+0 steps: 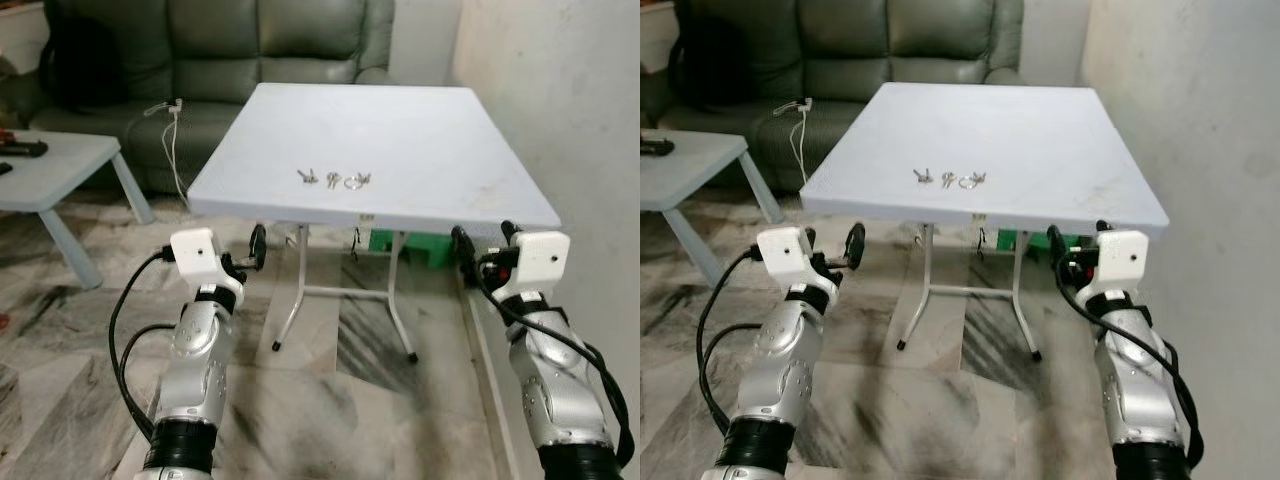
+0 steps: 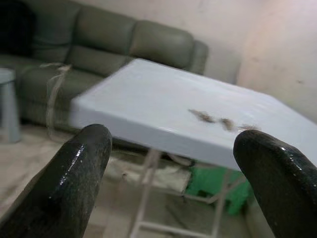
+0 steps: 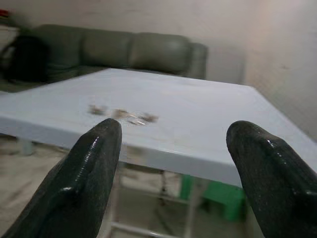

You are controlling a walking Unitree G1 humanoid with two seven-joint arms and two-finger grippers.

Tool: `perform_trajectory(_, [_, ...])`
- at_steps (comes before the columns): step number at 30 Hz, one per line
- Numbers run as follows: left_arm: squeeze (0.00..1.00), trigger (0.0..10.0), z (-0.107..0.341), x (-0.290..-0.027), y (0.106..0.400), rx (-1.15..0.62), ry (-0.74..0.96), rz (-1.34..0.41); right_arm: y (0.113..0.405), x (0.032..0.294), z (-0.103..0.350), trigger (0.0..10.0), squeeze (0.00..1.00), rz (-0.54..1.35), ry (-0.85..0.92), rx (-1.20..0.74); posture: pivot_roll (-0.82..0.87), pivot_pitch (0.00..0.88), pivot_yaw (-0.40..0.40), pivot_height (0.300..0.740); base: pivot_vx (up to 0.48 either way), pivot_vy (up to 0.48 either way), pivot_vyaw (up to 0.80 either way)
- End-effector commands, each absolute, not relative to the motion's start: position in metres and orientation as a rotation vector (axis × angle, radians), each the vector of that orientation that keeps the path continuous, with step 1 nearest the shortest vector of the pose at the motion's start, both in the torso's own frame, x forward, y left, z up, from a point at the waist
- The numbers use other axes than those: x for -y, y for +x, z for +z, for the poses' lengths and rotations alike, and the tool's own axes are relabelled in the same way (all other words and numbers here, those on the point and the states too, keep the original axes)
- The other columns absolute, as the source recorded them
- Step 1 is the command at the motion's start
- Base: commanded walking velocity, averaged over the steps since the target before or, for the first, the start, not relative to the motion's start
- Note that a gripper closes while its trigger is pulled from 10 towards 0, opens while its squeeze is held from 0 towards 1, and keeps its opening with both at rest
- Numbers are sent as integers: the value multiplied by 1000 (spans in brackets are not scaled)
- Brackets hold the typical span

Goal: Hang keys on a hook

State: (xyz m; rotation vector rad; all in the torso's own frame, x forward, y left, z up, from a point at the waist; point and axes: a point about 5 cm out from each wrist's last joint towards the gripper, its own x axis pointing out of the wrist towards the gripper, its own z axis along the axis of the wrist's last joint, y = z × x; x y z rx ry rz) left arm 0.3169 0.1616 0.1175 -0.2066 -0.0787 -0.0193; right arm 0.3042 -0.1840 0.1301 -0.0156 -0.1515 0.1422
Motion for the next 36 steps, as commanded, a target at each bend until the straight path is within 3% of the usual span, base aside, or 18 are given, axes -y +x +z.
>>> perform_trajectory(1, [0, 10000, 124, -156, 320, 99, -210, -41, 305, 191, 136, 10000, 0, 125, -22, 168, 5, 0, -45, 740, 0, 352, 0])
perform_trajectory(18, [0, 10000, 120, -155, 317, 84, -212, -34, 305, 188, 135, 10000, 0, 145, -25, 164, 13, 0, -48, 740, 0, 0, 0])
perform_trajectory(36, [0, 10000, 120, -155, 315, 89, -234, -28, 305, 189, 135, 10000, 0, 172, -46, 162, 18, 0, -56, 740, 307, 0, 0])
